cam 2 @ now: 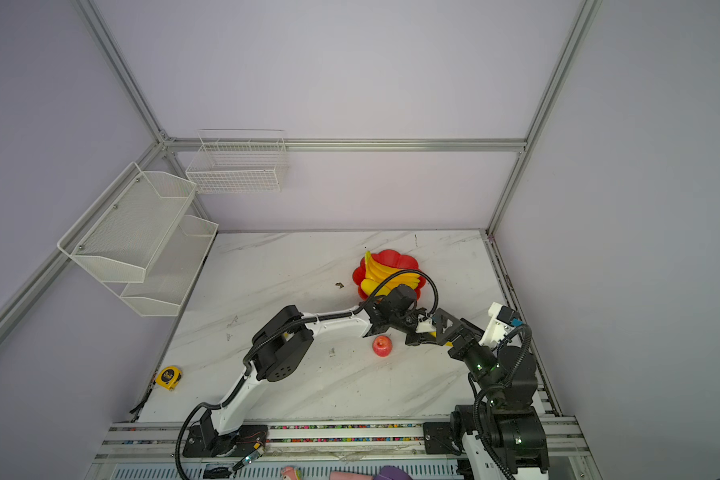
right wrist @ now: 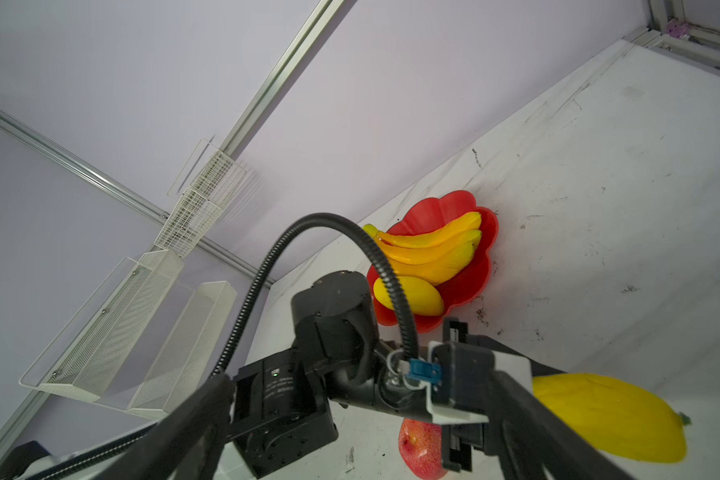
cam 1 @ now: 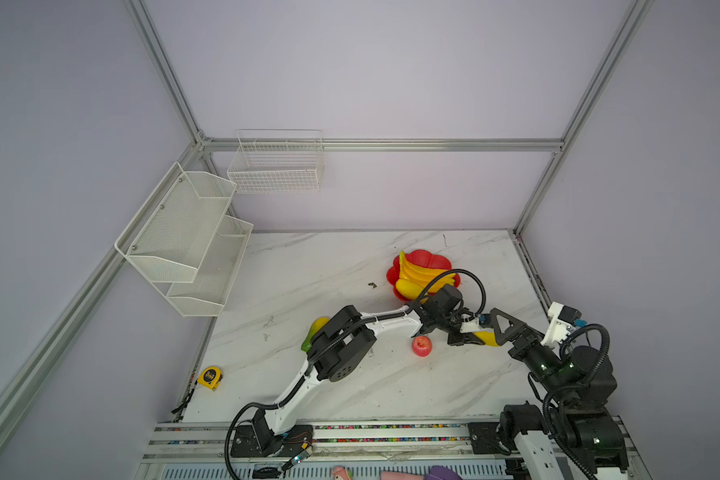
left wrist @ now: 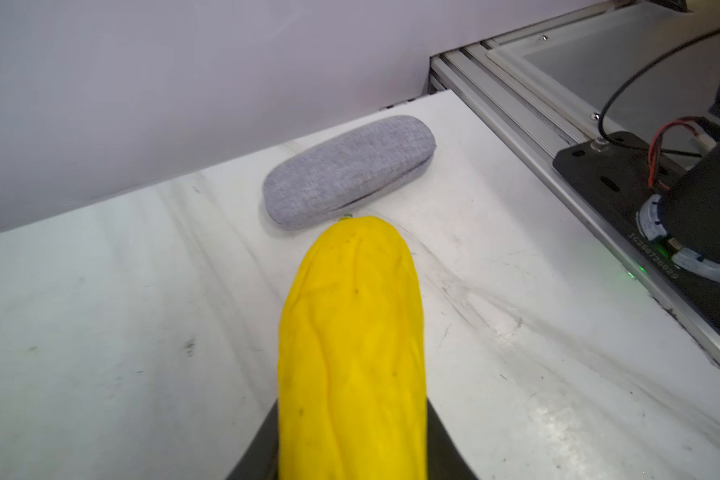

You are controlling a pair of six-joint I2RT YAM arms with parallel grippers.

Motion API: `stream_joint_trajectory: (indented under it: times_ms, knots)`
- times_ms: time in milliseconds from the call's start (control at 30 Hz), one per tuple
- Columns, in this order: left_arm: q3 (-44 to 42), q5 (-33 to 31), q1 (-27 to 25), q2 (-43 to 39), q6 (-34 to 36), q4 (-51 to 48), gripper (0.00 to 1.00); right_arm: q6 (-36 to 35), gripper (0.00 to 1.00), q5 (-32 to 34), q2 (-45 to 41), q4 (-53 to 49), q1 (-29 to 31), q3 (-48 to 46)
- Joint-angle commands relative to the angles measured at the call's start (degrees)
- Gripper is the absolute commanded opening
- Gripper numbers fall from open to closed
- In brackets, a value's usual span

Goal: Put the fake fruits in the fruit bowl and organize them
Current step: 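Carry the elongated yellow fruit with the left gripper over the red bowl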

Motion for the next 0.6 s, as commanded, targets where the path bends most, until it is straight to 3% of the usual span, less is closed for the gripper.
stream_joint_trajectory:
  times_ms: [0, 167, 333, 567]
  knots:
    - [-2.00, -4.53, 4.70, -6.38, -3.58, 3.80, 0.31, -3.16, 0.97, 1.43, 2.94, 6.67, 0.02, 1.11]
    - [0.83, -10.63, 9.91, -7.55, -4.04, -2.13, 0.30, -4.78, 0.97, -5.81, 7.97, 17.52, 0.02, -2.47]
    - [2.22, -10.55, 12.79, -6.42, -2.95, -6.69, 0.31, -5.63, 0.97, -8.79, 9.60, 22.27, 0.02, -5.94]
    - [-0.12, -11.07, 13.40, -4.74, -6.89, -0.41, 0.31, -5.69, 0.97, -9.86, 9.56, 22.89, 0.02, -7.80]
